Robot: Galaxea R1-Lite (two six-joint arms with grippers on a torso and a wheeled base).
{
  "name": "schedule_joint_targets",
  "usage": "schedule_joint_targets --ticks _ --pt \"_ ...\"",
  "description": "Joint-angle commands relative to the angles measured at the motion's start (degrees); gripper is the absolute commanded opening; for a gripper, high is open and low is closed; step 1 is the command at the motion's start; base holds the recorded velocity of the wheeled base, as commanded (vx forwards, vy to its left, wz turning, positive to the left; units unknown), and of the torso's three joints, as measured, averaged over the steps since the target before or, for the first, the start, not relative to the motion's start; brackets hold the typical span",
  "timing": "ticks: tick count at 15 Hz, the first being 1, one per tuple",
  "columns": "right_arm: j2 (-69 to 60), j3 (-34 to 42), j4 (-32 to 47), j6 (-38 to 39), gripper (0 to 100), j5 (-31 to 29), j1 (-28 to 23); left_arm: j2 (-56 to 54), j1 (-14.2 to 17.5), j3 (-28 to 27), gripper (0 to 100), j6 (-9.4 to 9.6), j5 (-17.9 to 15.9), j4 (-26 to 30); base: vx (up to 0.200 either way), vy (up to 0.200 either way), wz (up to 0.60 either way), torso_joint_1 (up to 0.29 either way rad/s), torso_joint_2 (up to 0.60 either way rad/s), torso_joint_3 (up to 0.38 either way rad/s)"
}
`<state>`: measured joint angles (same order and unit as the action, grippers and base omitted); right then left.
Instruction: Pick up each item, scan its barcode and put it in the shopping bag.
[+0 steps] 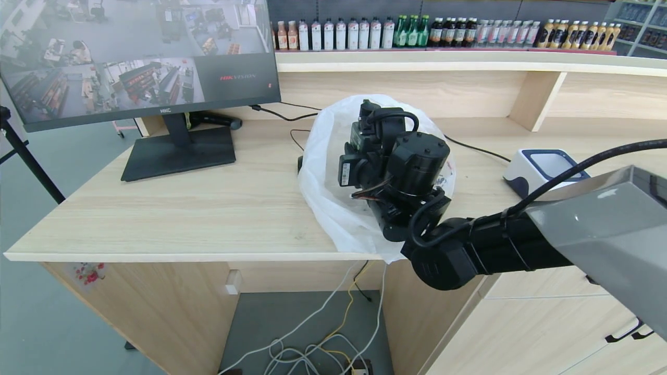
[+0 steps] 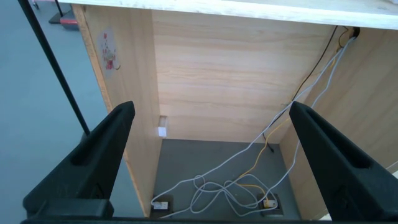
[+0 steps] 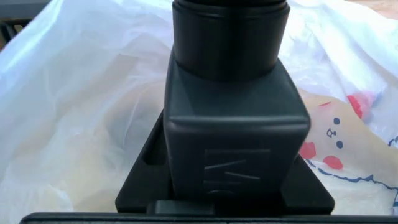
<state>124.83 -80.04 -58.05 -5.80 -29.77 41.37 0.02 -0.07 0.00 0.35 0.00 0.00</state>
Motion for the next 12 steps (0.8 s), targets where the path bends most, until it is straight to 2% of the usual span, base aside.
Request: schedule_joint_targets --ticks 1,12 --pt "0.9 -0.1 0.0 0.0 0 0.3 -0.3 0.0 0.1 0.0 100 0.0 0.0 0.0 0.0 0.0 0.0 0.0 0.0 0.0" --pt "3.1 0.3 0.0 1.1 0 0.6 -0.7 0.0 0.0 0.0 100 0.0 0.0 0.0 0.0 0.0 0.0 0.0 0.0 0.0"
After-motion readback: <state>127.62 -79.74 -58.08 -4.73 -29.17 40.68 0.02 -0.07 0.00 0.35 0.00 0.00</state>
